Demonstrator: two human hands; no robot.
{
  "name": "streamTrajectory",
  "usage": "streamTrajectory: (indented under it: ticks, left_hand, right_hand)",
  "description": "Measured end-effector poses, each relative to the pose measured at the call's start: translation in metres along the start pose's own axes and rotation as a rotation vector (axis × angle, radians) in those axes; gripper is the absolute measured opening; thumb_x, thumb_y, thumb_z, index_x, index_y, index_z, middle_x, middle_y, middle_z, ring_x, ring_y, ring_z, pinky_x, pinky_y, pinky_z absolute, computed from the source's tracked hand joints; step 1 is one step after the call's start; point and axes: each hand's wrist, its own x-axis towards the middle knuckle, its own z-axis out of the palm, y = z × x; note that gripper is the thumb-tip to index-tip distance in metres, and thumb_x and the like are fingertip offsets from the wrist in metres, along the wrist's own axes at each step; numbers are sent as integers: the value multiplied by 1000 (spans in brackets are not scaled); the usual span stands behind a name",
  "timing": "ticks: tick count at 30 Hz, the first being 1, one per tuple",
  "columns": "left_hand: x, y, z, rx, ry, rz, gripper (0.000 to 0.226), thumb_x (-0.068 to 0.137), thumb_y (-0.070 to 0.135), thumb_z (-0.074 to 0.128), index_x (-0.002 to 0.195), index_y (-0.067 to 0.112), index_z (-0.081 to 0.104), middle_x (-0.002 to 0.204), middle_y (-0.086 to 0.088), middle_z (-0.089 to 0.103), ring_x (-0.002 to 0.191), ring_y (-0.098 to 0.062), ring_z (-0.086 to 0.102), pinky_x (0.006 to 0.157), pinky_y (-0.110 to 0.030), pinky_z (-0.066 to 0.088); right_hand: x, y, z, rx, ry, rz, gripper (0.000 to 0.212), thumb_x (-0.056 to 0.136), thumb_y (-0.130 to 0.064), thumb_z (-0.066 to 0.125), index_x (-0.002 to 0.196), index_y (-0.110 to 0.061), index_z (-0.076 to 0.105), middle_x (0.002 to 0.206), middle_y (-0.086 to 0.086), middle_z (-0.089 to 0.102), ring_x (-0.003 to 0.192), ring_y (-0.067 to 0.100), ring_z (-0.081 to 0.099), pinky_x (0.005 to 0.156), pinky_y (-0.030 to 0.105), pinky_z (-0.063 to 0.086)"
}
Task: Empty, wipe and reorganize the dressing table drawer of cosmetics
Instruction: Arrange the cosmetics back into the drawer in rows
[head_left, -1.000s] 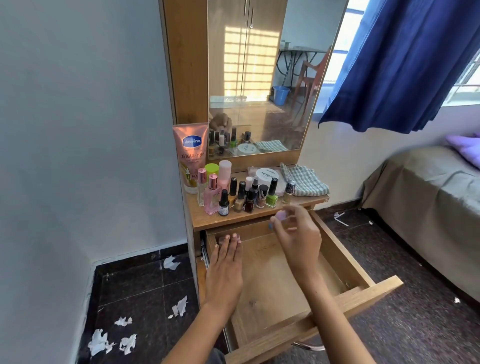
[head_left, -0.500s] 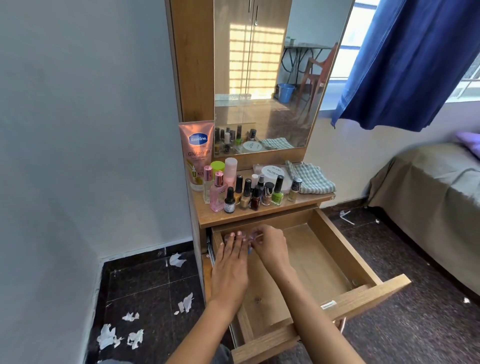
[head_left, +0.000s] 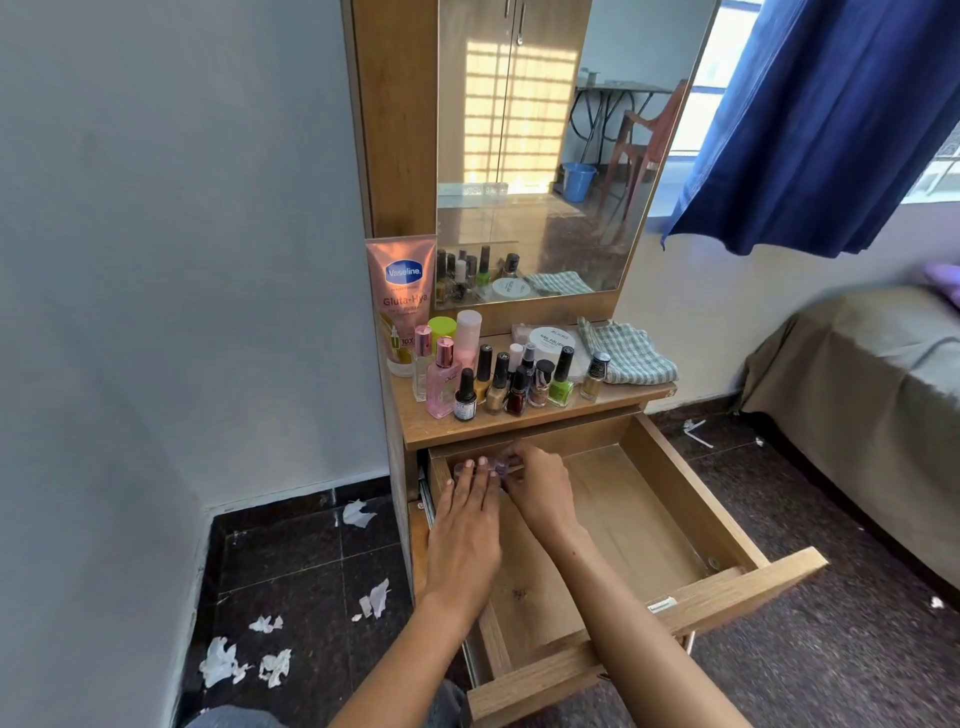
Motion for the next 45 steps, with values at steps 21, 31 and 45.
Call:
streamTrajectory:
  ticks: [21, 31, 45]
  left_hand:
    - [0, 0, -7, 27, -62, 96, 59, 76, 7, 26, 123, 8, 61, 131, -11, 57, 124, -22, 51, 102, -44, 39]
    - [5, 5, -18, 149, -249, 198, 74, 66, 16, -25, 140, 14, -20, 146, -3, -29, 136, -17, -28, 112, -37, -19]
    - [5, -1, 2, 58, -115, 174, 63, 83, 9, 6, 146, 12, 5, 155, -6, -2, 143, -20, -6, 115, -41, -4]
  right_hand:
    - [0, 1, -3, -39, -83, 41, 29, 84, -6, 64, 109, -20, 69, 104, 2, 73, 99, 22, 67, 83, 31, 54]
    - [-16, -6, -46, 22, 332, -90, 11, 86, -17, 67, 97, -19, 69, 88, -8, 71, 76, 7, 65, 68, 29, 55]
    - [47, -47, -77, -243, 321, -251, 37, 95, -13, 53, 131, -23, 58, 126, 2, 64, 119, 29, 51, 96, 45, 44]
